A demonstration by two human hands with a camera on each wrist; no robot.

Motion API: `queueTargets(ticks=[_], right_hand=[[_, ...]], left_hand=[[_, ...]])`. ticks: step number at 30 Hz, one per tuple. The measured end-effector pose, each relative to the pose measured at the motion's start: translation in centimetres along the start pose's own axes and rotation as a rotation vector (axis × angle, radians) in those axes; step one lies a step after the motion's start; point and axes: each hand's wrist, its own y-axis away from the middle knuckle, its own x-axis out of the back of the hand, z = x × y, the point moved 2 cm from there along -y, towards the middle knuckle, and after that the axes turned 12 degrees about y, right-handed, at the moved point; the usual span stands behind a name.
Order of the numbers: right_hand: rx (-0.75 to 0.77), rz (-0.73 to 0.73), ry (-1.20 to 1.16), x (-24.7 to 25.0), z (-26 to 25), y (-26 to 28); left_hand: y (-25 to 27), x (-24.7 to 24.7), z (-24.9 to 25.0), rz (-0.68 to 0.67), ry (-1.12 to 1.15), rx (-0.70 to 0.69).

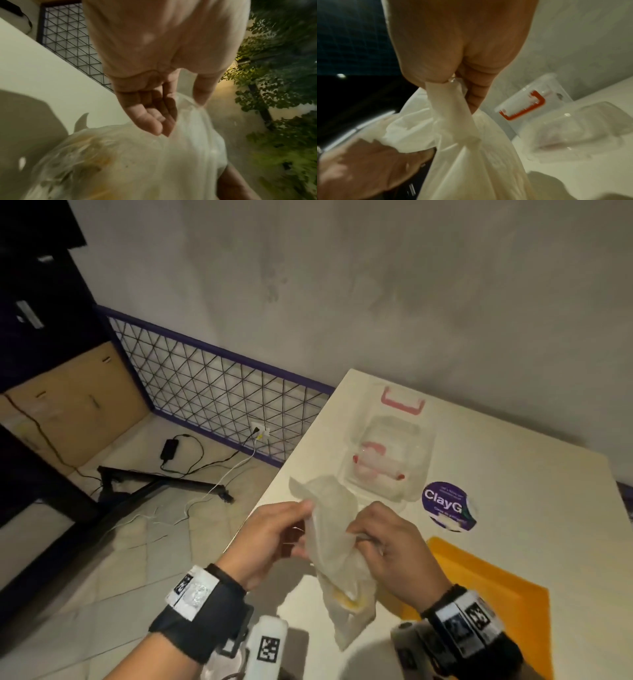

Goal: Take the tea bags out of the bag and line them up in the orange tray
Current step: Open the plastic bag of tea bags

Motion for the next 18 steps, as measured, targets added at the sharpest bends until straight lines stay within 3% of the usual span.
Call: queueTargets(ticks=[5,7,12,18], right_hand=[[-0.101,0.046,-0.055,-0.6,0.3,1.6],[-0.097,0.119,-0.073,0.4,-0.4,2.6],[-0.092,0.111,0.018,0.0,-1.4,4.5],[-0.068,0.387,-0.140,2.2,-1.4,2.7]], left_hand=[[0.4,-0.1,-0.7,0.118,0.055,0.023],[0.3,-0.4,-0.3,0.156,0.162,0.018],[0.2,-1.9,0.9,0.179,0.298,-0.019],[0.7,-3.8,2.6,0.128,0.226,-0.114]])
